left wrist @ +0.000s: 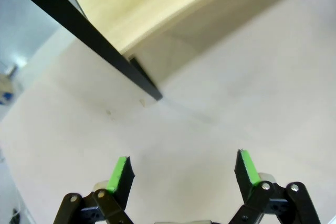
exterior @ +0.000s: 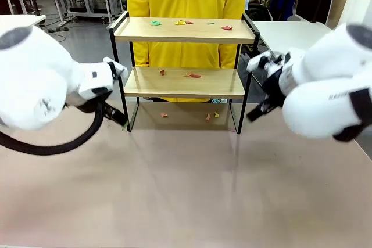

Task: Clean the shelf.
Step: Pick up the Duster handed by the human.

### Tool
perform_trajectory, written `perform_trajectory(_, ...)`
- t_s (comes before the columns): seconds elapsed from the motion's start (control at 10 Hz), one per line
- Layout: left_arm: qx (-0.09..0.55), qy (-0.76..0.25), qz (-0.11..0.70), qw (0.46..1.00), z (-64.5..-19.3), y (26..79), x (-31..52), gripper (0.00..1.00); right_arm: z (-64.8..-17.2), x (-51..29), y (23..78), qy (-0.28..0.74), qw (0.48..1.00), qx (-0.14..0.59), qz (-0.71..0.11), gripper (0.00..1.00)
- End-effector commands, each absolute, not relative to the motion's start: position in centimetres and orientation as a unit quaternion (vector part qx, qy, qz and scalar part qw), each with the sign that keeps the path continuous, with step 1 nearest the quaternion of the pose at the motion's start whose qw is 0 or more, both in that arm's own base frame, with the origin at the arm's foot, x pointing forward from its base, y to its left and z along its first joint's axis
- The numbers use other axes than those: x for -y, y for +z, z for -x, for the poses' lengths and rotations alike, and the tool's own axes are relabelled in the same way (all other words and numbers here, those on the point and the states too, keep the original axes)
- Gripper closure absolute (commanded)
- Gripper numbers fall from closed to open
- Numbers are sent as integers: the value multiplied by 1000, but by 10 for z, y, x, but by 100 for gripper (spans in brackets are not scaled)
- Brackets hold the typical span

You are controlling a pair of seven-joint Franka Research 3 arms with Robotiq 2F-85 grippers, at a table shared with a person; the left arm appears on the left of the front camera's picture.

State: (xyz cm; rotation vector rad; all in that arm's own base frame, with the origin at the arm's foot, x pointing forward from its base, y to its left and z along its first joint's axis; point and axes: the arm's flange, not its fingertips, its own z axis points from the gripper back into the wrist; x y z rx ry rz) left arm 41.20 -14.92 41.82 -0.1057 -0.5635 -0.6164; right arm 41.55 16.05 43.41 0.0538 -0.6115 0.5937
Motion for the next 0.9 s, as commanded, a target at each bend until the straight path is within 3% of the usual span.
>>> perform_trajectory(0.0,250,-329,98,906,-431,474,104,0,-432,-136,484,288,914,276,-80,0)
perform_trajectory(0.3,229,-461,179,838,-474,506,44,0,-460,-66,503,389,870,271,-135,0)
perform_trajectory(0.6,298,-545,251,743,-513,487,-9,0,-474,-2,494,492,795,312,-168,0)
perform_trajectory(0.8,356,-567,278,688,-518,471,-28,0,-483,19,479,478,794,336,-170,0)
